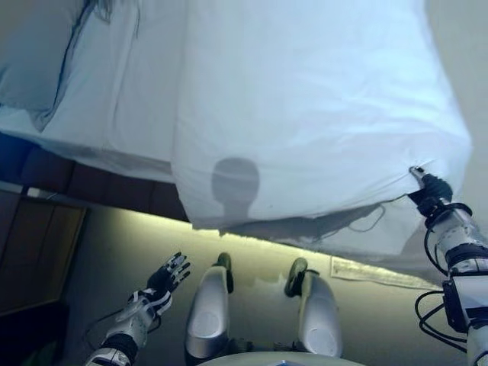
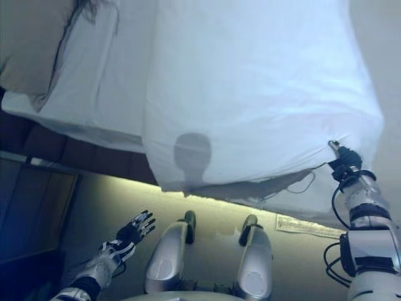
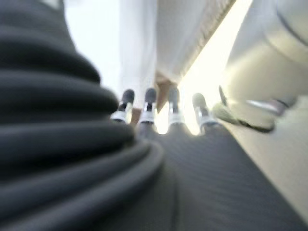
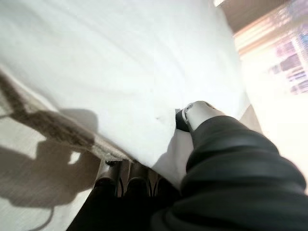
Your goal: Make the bed neatly
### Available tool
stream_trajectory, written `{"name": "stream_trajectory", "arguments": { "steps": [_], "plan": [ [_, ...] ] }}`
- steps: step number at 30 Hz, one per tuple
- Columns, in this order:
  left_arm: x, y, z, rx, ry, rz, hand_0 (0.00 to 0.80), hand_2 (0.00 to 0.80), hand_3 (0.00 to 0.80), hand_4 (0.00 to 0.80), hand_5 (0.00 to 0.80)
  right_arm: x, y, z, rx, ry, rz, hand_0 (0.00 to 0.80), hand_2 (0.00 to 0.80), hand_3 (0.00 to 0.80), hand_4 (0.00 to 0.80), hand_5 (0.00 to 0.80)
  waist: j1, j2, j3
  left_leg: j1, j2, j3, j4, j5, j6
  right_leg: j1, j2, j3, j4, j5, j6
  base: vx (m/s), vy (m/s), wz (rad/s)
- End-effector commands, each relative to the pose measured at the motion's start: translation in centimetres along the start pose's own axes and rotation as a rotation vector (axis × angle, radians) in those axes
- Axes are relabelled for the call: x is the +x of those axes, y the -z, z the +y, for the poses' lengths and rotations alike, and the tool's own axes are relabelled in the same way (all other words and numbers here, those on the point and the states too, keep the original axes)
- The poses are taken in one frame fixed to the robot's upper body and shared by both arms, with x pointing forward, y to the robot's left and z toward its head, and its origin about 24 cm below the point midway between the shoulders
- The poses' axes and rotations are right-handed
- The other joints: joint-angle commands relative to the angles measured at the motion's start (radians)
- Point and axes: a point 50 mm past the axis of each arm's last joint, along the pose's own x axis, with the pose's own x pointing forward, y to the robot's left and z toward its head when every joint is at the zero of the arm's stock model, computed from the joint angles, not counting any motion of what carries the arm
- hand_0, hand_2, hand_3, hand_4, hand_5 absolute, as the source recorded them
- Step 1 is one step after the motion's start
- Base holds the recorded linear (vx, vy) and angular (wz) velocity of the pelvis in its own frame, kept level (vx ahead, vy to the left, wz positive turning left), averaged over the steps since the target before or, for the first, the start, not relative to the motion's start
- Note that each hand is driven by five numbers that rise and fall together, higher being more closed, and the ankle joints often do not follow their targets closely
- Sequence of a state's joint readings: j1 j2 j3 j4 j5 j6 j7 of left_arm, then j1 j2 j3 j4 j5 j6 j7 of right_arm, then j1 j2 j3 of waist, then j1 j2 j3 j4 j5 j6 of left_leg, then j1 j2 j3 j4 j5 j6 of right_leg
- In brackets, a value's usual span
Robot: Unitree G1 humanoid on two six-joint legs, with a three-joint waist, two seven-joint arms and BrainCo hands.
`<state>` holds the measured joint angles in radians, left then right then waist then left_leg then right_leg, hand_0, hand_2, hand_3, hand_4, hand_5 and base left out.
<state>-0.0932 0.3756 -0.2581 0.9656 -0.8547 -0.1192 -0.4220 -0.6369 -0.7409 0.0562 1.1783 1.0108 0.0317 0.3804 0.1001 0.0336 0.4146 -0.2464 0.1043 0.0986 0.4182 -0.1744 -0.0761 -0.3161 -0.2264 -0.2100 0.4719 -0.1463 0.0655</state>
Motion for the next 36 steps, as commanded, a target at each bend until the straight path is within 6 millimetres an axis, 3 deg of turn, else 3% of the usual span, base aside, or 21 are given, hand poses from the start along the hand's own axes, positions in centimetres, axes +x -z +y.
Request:
{"name": "stream_trajectory", "arguments": {
  "steps": [1, 5, 9, 14, 16, 20, 23, 28, 32, 36],
  "plan": [
    [-0.4, -0.7, 0.1, 0.124, 0.050, 0.027, 0.000, 0.000, 0.000, 0.000, 0.000, 0.1, -0.8, 1.0, -0.042, -0.079, -0.044, 0.800, 0.800, 0.800, 0.800, 0.800, -0.011, -0.021, -0.121, 0.038, 0.037, 0.005, -0.168, 0.155, -0.028, 0.133, -0.009, -0.005, -0.186, 0.083, 0.055, 0.148, 0.030, -0.13],
    [1.4, -5.0, -2.4, 0.180, 0.157, -0.030, 0.000, 0.000, 0.000, 0.000, 0.000, 0.7, 0.7, 2.8, -0.042, -0.128, -0.013, 0.800, 0.800, 0.800, 0.800, 0.800, -0.025, -0.028, -0.173, 0.135, 0.034, 0.024, -0.319, 0.203, -0.035, 0.225, 0.013, -0.013, -0.317, 0.127, 0.076, 0.113, 0.018, -0.10],
    [3.3, -8.8, -5.3, 0.383, 0.181, -0.052, 0.000, 0.000, 0.000, 0.000, 0.000, 1.5, 1.3, 5.6, -0.011, -0.190, -0.008, 0.800, 0.800, 0.800, 0.800, 0.800, -0.043, -0.032, -0.213, 0.181, 0.046, 0.040, -0.406, 0.237, -0.042, 0.268, 0.032, -0.019, -0.373, 0.147, 0.080, 0.073, 0.018, -0.03],
    [6.0, -10.9, -8.9, 0.407, 0.227, 0.105, 0.000, 0.000, 0.000, 0.000, 0.000, 2.5, 1.6, 9.8, 0.017, -0.276, -0.013, 0.800, 0.800, 0.800, 0.800, 0.800, -0.070, -0.050, -0.221, 0.190, 0.055, 0.045, -0.447, 0.263, -0.050, 0.282, 0.044, -0.025, -0.396, 0.152, 0.084, -0.011, -0.014, -0.06],
    [6.5, -10.0, -10.6, 0.230, 0.315, 0.186, 0.000, 0.000, 0.000, 0.000, 0.000, 2.6, 1.8, 11.0, 0.017, -0.303, -0.007, 0.800, 0.800, 0.800, 0.800, 0.800, -0.080, -0.060, -0.219, 0.188, 0.061, 0.051, -0.438, 0.261, -0.050, 0.281, 0.045, -0.023, -0.395, 0.152, 0.084, 0.014, -0.052, -0.08],
    [6.7, -6.0, -13.4, -0.116, 0.441, 0.362, 0.000, 0.000, 0.000, 0.000, 0.000, 2.6, 3.2, 12.5, 0.040, -0.347, 0.012, 0.800, 0.800, 0.800, 0.800, 0.800, -0.090, -0.098, -0.214, 0.184, 0.086, 0.057, -0.419, 0.248, -0.050, 0.287, 0.053, -0.017, -0.403, 0.155, 0.086, 0.043, -0.152, -0.07],
    [6.5, -3.8, -14.3, -0.326, 0.434, 0.418, 0.000, 0.000, 0.000, 0.000, 0.000, 2.5, 3.6, 13.7, 0.082, -0.371, 0.007, 0.800, 0.800, 0.800, 0.800, 0.800, -0.090, -0.133, -0.206, 0.172, 0.100, 0.057, -0.414, 0.241, -0.051, 0.284, 0.067, -0.017, -0.412, 0.159, 0.086, -0.018, -0.214, -0.14],
    [6.5, -2.3, -15.1, -0.959, 0.310, 0.424, 0.000, 0.000, 0.000, 0.000, 0.000, 2.1, 5.4, 14.9, 0.157, -0.392, 0.018, 0.800, 0.800, 0.800, 0.800, 0.800, -0.073, -0.213, -0.190, 0.162, 0.129, 0.057, -0.406, 0.227, -0.058, 0.298, 0.093, -0.029, -0.440, 0.166, 0.082, 0.010, -0.242, -0.14],
    [6.0, -0.4, -14.6, -1.165, 0.200, 0.475, 0.000, 0.000, 0.000, 0.000, 0.000, 1.4, 6.7, 14.8, 0.195, -0.382, 0.028, 0.800, 0.800, 0.800, 0.800, 0.800, -0.063, -0.252, -0.191, 0.162, 0.144, 0.057, -0.410, 0.223, -0.065, 0.313, 0.110, -0.038, -0.460, 0.169, 0.079, 0.058, -0.180, -0.01],
    [5.3, 1.3, -13.9, -1.213, 0.097, 0.537, 0.000, 0.000, 0.000, 0.000, 0.000, 0.9, 7.2, 14.3, 0.215, -0.375, 0.027, 0.800, 0.800, 0.800, 0.800, 0.800, -0.055, -0.269, -0.185, 0.160, 0.153, 0.051, -0.412, 0.222, -0.070, 0.318, 0.120, -0.044, -0.463, 0.166, 0.076, 0.042, -0.096, 0.01]
  ]
}}
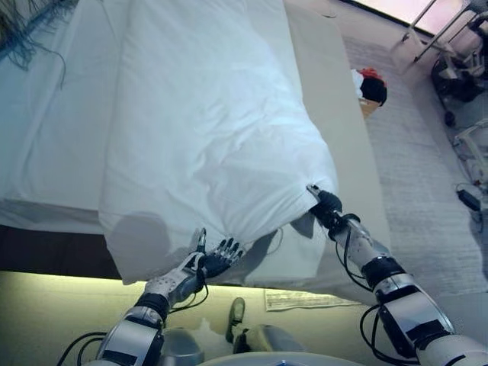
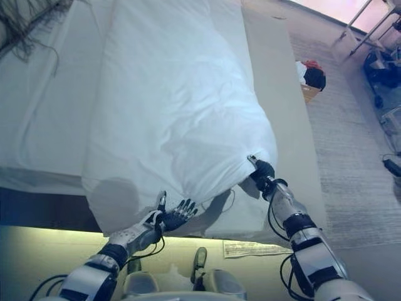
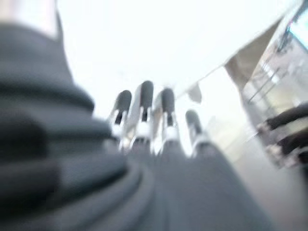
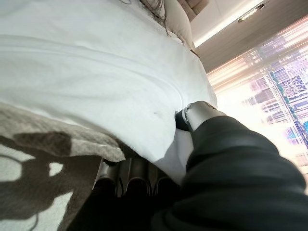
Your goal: Make the bed neatly
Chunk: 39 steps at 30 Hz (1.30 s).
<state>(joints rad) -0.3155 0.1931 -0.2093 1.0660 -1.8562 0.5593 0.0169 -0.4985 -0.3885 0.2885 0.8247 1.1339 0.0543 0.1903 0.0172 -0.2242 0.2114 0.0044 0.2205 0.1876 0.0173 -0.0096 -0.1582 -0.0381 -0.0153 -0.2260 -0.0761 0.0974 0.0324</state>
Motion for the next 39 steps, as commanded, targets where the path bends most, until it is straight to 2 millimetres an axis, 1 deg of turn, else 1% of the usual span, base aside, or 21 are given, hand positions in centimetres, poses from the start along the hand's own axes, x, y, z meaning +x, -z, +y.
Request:
{"name": "stream_trajectory", "arguments": {
  "steps": [1, 5, 8, 10, 12, 14, 16, 20, 22, 25, 26, 27, 33, 39],
  "plan": [
    [1.7, 3.1, -0.9, -0.069, -0.022, 0.111, 0.000, 0.000, 0.000, 0.000, 0.000, 0.0, -5.0, 2.3, 0.018, -0.128, -0.225, 0.800, 0.800, 0.800, 0.800, 0.800, 0.028, -0.016, 0.021, -0.093, 0.039, -0.038, -0.009, 0.056, 0.011, 0.040, -0.088, -0.029, 0.085, -0.080, 0.108, 0.018, -0.070, 0.01],
    [1.5, 2.6, -1.0, -0.061, -0.075, 0.108, 0.000, 0.000, 0.000, 0.000, 0.000, -0.1, -4.5, 2.4, 0.020, -0.146, -0.216, 0.800, 0.800, 0.800, 0.800, 0.800, 0.028, -0.032, 0.028, -0.101, 0.051, -0.041, 0.000, 0.054, 0.008, 0.036, -0.079, -0.033, 0.092, -0.087, 0.105, 0.014, -0.069, 0.01],
    [1.4, 2.2, -0.6, -0.053, -0.134, 0.096, 0.000, 0.000, 0.000, 0.000, 0.000, -0.1, -4.4, 2.3, 0.026, -0.144, -0.213, 0.800, 0.800, 0.800, 0.800, 0.800, 0.027, -0.039, 0.028, -0.102, 0.054, -0.043, -0.001, 0.051, 0.008, 0.037, -0.075, -0.035, 0.092, -0.089, 0.106, 0.016, -0.057, -0.01],
    [1.2, 1.8, 0.5, -0.041, -0.200, 0.077, 0.000, 0.000, 0.000, 0.000, 0.000, -0.3, -4.2, 2.1, 0.032, -0.143, -0.216, 0.800, 0.800, 0.800, 0.800, 0.800, 0.026, -0.044, 0.031, -0.106, 0.055, -0.046, -0.001, 0.051, 0.007, 0.034, -0.073, -0.037, 0.094, -0.090, 0.106, 0.011, -0.055, 0.00],
    [0.7, 1.2, 2.0, -0.046, -0.266, 0.048, 0.000, 0.000, 0.000, 0.000, 0.000, -0.3, -4.1, 2.1, 0.031, -0.147, -0.216, 0.800, 0.800, 0.800, 0.800, 0.800, 0.026, -0.047, 0.037, -0.111, 0.056, -0.052, -0.001, 0.053, 0.007, 0.031, -0.071, -0.038, 0.096, -0.090, 0.104, 0.009, -0.049, 0.02],
    [0.3, 0.6, 2.8, -0.049, -0.283, 0.020, 0.000, 0.000, 0.000, 0.000, 0.000, -0.3, -4.0, 2.4, 0.028, -0.157, -0.216, 0.800, 0.800, 0.800, 0.800, 0.800, 0.025, -0.050, 0.041, -0.116, 0.057, -0.053, -0.004, 0.056, 0.005, 0.028, -0.068, -0.037, 0.093, -0.090, 0.104, -0.010, -0.035, 0.03],
    [0.0, 0.1, 3.1, -0.041, -0.268, 0.002, 0.000, 0.000, 0.000, 0.000, 0.000, -0.2, -4.1, 2.6, 0.026, -0.164, -0.216, 0.800, 0.800, 0.800, 0.800, 0.800, 0.025, -0.051, 0.045, -0.117, 0.058, -0.053, -0.008, 0.059, 0.003, 0.026, -0.065, -0.037, 0.090, -0.090, 0.103, -0.014, -0.024, 0.04],
    [0.0, -1.2, 1.9, 0.029, -0.157, -0.098, 0.000, 0.000, 0.000, 0.000, 0.000, 0.0, -4.6, 3.1, 0.013, -0.179, -0.216, 0.800, 0.800, 0.800, 0.800, 0.800, 0.023, -0.047, 0.050, -0.115, 0.057, -0.052, -0.024, 0.063, 0.001, 0.024, -0.061, -0.035, 0.084, -0.091, 0.102, -0.018, 0.000, 0.02],
    [0.3, -1.9, 0.5, 0.063, -0.062, -0.181, 0.000, 0.000, 0.000, 0.000, 0.000, 0.0, -4.7, 3.0, 0.012, -0.166, -0.214, 0.800, 0.800, 0.800, 0.800, 0.800, 0.025, -0.041, 0.050, -0.112, 0.053, -0.056, -0.029, 0.064, 0.000, 0.026, -0.063, -0.037, 0.083, -0.091, 0.103, 0.000, 0.000, 0.00],
    [0.5, -2.3, -1.4, 0.106, 0.052, -0.260, 0.000, 0.000, 0.000, 0.000, 0.000, -0.1, -4.7, 2.4, 0.019, -0.139, -0.212, 0.800, 0.800, 0.800, 0.800, 0.800, 0.034, -0.035, 0.050, -0.111, 0.046, -0.064, -0.032, 0.065, 0.000, 0.034, -0.068, -0.043, 0.078, -0.089, 0.105, 0.000, 0.000, 0.00],
    [0.5, -2.3, -1.5, 0.113, 0.061, -0.265, 0.000, 0.000, 0.000, 0.000, 0.000, -0.1, -4.7, 2.4, 0.020, -0.136, -0.212, 0.800, 0.800, 0.800, 0.800, 0.800, 0.035, -0.034, 0.050, -0.111, 0.046, -0.065, -0.032, 0.065, 0.000, 0.035, -0.068, -0.044, 0.077, -0.089, 0.106, -0.007, 0.006, 0.06],
    [0.5, -2.4, -2.2, 0.127, 0.111, -0.299, 0.000, 0.000, 0.000, 0.000, 0.000, -0.2, -4.2, 1.9, 0.026, -0.125, -0.210, 0.800, 0.800, 0.800, 0.800, 0.800, 0.041, -0.030, 0.049, -0.107, 0.044, -0.070, -0.035, 0.066, 0.000, 0.039, -0.069, -0.048, 0.076, -0.088, 0.105, 0.005, 0.001, 0.10],
    [0.2, -2.6, -3.4, 0.147, 0.256, -0.340, 0.000, 0.000, 0.000, 0.000, 0.000, -0.6, -2.9, 0.8, 0.042, -0.098, -0.179, 0.800, 0.800, 0.800, 0.800, 0.800, 0.051, -0.025, 0.027, -0.082, 0.039, -0.073, -0.050, 0.066, 0.000, 0.068, -0.070, -0.058, 0.064, -0.088, 0.108, 0.036, 0.004, 0.06],
    [0.0, -2.1, -3.6, 0.146, 0.381, -0.336, 0.000, 0.000, 0.000, 0.000, 0.000, -1.0, -1.9, -0.2, 0.052, -0.077, -0.147, 0.800, 0.800, 0.800, 0.800, 0.800, 0.059, -0.019, 0.004, -0.049, 0.039, -0.066, -0.066, 0.063, 0.001, 0.095, -0.072, -0.062, 0.055, -0.091, 0.109, 0.046, 0.020, 0.02]
  ]
}}
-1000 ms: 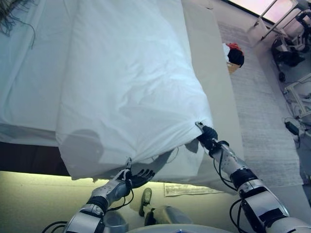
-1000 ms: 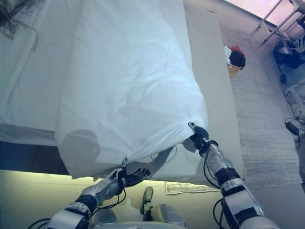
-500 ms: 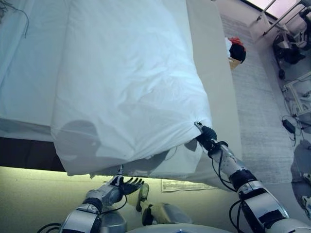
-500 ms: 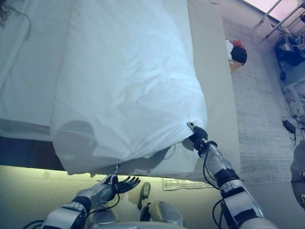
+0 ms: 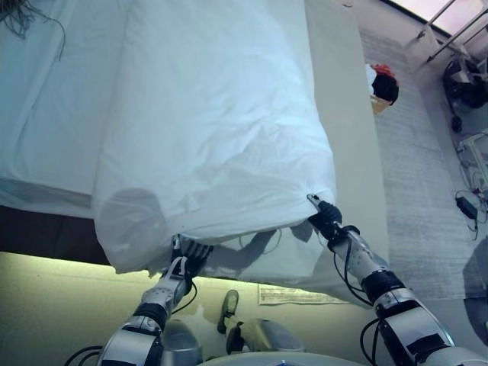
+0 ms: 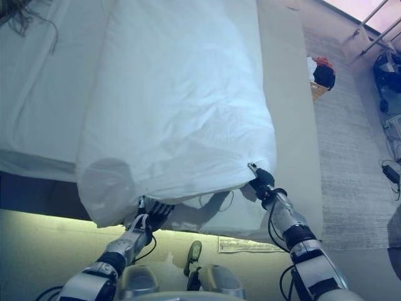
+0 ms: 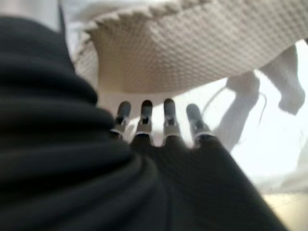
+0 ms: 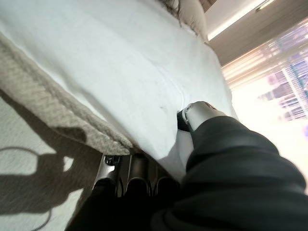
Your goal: Make the bed neatly
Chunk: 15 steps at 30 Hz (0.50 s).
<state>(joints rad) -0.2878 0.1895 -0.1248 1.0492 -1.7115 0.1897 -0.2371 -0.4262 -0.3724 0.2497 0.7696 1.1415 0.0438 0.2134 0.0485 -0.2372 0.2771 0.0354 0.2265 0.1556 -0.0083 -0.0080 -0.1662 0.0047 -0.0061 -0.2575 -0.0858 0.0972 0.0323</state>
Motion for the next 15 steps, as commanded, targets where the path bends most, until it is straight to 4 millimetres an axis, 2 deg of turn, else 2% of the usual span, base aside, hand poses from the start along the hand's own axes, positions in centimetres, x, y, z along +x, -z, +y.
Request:
{"name": "stream_trajectory", "arguments": {
  "steps": [1, 5, 10, 15],
  "plan": [
    [1.2, 2.2, -3.0, 0.002, 0.171, 0.057, 0.000, 0.000, 0.000, 0.000, 0.000, -0.1, -2.8, 0.4, 0.000, -0.061, -0.125, 0.800, 0.800, 0.800, 0.800, 0.800, 0.028, -0.006, -0.065, -0.077, 0.033, -0.033, -0.041, 0.061, 0.009, 0.055, -0.081, -0.030, 0.064, -0.091, 0.110, 0.000, 0.000, 0.00],
    [1.1, 2.6, -2.7, 0.008, 0.166, 0.094, 0.000, 0.000, 0.000, 0.000, 0.000, -0.2, -2.2, 0.1, 0.012, -0.052, -0.110, 0.800, 0.800, 0.800, 0.800, 0.800, 0.031, -0.003, -0.078, -0.060, 0.030, -0.031, -0.050, 0.059, 0.009, 0.068, -0.082, -0.032, 0.059, -0.092, 0.111, 0.010, 0.005, -0.01],
    [0.6, 3.8, -1.4, -0.013, 0.167, 0.122, 0.000, 0.000, 0.000, 0.000, 0.000, -0.4, -1.8, -0.5, 0.013, -0.035, -0.090, 0.800, 0.800, 0.800, 0.800, 0.800, 0.030, 0.012, -0.102, -0.037, 0.027, -0.020, -0.063, 0.057, 0.010, 0.083, -0.088, -0.035, 0.048, -0.090, 0.115, 0.027, 0.036, -0.01],
    [0.2, 4.3, -1.5, -0.061, 0.285, 0.089, 0.000, 0.000, 0.000, 0.000, 0.000, -0.7, -1.6, -1.1, 0.005, -0.017, -0.069, 0.800, 0.800, 0.800, 0.800, 0.800, 0.032, 0.027, -0.124, -0.021, 0.022, -0.013, -0.067, 0.054, 0.009, 0.098, -0.095, -0.035, 0.042, -0.094, 0.115, 0.021, 0.049, 0.00]
  ]
}}
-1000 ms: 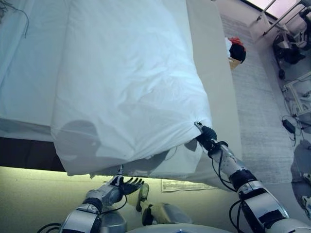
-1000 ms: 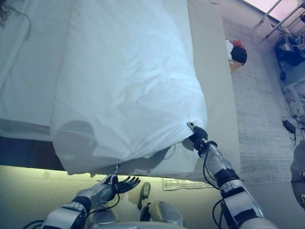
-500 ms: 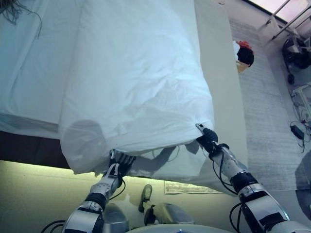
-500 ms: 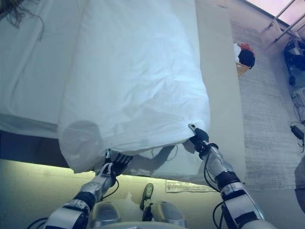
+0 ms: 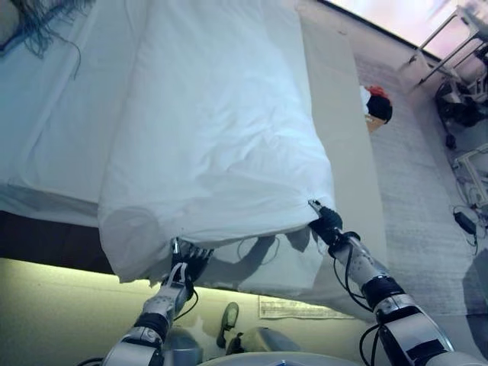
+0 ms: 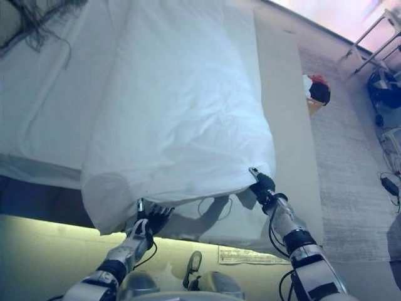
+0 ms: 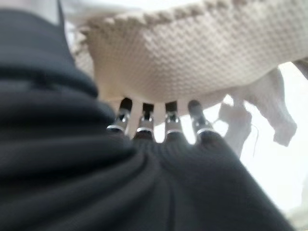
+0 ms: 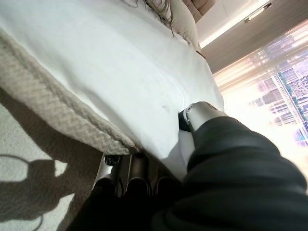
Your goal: Make the bed neatly
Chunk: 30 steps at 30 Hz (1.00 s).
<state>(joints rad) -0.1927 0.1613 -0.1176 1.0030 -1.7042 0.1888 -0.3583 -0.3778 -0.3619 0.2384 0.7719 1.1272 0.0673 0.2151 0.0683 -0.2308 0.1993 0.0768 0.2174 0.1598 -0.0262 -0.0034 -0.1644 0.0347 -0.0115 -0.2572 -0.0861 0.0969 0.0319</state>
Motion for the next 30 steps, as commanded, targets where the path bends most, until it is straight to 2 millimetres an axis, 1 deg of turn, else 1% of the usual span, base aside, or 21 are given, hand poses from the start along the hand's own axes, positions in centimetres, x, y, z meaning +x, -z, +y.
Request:
{"name": "stream_trajectory", "arguments": {
  "steps": [1, 5, 10, 11, 12, 13, 14, 19, 24, 30],
  "plan": [
    [1.8, 3.3, -3.3, -0.028, 0.234, 0.074, 0.000, 0.000, 0.000, 0.000, 0.000, -0.1, -3.1, -0.1, -0.014, -0.048, -0.115, 0.800, 0.800, 0.800, 0.800, 0.800, 0.013, 0.023, -0.050, -0.059, 0.031, -0.017, -0.050, 0.049, 0.006, 0.071, -0.091, -0.036, 0.044, -0.095, 0.115, 0.021, 0.035, 0.01],
    [1.8, 3.4, -4.1, -0.027, 0.320, 0.040, 0.000, 0.000, 0.000, 0.000, 0.000, -0.4, -2.8, -1.0, -0.009, -0.019, -0.103, 0.800, 0.800, 0.800, 0.800, 0.800, 0.015, 0.032, -0.064, -0.044, 0.028, -0.016, -0.054, 0.045, 0.005, 0.084, -0.094, -0.039, 0.044, -0.101, 0.115, 0.024, 0.031, 0.03],
    [1.8, 3.2, -4.5, -0.015, 0.365, 0.013, 0.000, 0.000, 0.000, 0.000, 0.000, -0.7, -2.4, -1.7, -0.010, -0.002, -0.082, 0.800, 0.800, 0.800, 0.800, 0.800, 0.014, 0.042, -0.079, -0.021, 0.025, -0.013, -0.060, 0.041, 0.004, 0.100, -0.096, -0.041, 0.041, -0.105, 0.114, 0.025, 0.025, 0.04],
    [1.8, 3.2, -4.6, -0.014, 0.369, 0.010, 0.188, 0.188, 0.188, 0.188, 0.188, -0.7, -2.3, -1.8, -0.012, 0.000, -0.079, 0.800, 0.800, 0.800, 0.800, 0.800, 0.013, 0.044, -0.082, -0.018, 0.024, -0.012, -0.061, 0.039, 0.004, 0.103, -0.097, -0.041, 0.040, -0.105, 0.114, 0.000, 0.000, 0.00],
    [1.8, 3.1, -4.6, -0.010, 0.373, 0.006, 0.402, 0.402, 0.402, 0.402, 0.402, -0.7, -2.3, -1.8, -0.014, 0.001, -0.077, 0.800, 0.800, 0.800, 0.800, 0.800, 0.012, 0.046, -0.084, -0.016, 0.023, -0.012, -0.061, 0.038, 0.004, 0.105, -0.097, -0.041, 0.039, -0.105, 0.114, 0.017, 0.034, 0.01],
    [1.8, 3.0, -4.7, -0.008, 0.375, -0.004, 0.706, 0.706, 0.706, 0.706, 0.706, -0.8, -2.2, -2.0, -0.016, 0.003, -0.074, 0.800, 0.800, 0.800, 0.800, 0.800, 0.011, 0.049, -0.087, -0.012, 0.022, -0.012, -0.061, 0.036, 0.004, 0.108, -0.098, -0.042, 0.038, -0.105, 0.114, 0.016, 0.040, 0.00],
    [1.8, 3.0, -4.7, -0.010, 0.376, -0.010, 0.800, 0.800, 0.800, 0.800, 0.800, -0.9, -2.1, -2.1, -0.019, 0.004, -0.071, 0.800, 0.800, 0.800, 0.800, 0.800, 0.009, 0.052, -0.090, -0.009, 0.021, -0.011, -0.061, 0.035, 0.004, 0.109, -0.100, -0.042, 0.038, -0.105, 0.115, 0.016, 0.047, 0.01],
    [1.6, 2.5, -4.4, -0.007, 0.370, -0.039, 0.800, 0.800, 0.800, 0.800, 0.800, -1.1, -1.8, -2.3, -0.033, 0.006, -0.055, 0.800, 0.800, 0.800, 0.800, 0.800, 0.006, 0.064, -0.098, 0.001, 0.017, -0.011, -0.061, 0.031, 0.004, 0.116, -0.105, -0.043, 0.038, -0.108, 0.115, 0.013, 0.042, 0.00],
    [1.5, 1.9, -4.1, -0.004, 0.353, -0.071, 0.800, 0.800, 0.800, 0.800, 0.800, -1.2, -1.6, -2.4, -0.041, 0.010, -0.041, 0.800, 0.800, 0.800, 0.800, 0.800, 0.005, 0.068, -0.105, 0.006, 0.015, -0.010, -0.061, 0.029, 0.003, 0.122, -0.106, -0.045, 0.034, -0.109, 0.115, 0.003, 0.006, 0.00],
    [1.2, 1.3, -3.6, -0.001, 0.333, -0.093, 0.800, 0.800, 0.800, 0.800, 0.800, -1.6, -1.4, -3.3, -0.051, 0.043, -0.026, 0.800, 0.800, 0.800, 0.800, 0.800, 0.006, 0.075, -0.110, 0.014, 0.012, -0.012, -0.061, 0.025, 0.004, 0.128, -0.108, -0.049, 0.032, -0.109, 0.116, 0.000, 0.000, 0.00]
  ]
}}
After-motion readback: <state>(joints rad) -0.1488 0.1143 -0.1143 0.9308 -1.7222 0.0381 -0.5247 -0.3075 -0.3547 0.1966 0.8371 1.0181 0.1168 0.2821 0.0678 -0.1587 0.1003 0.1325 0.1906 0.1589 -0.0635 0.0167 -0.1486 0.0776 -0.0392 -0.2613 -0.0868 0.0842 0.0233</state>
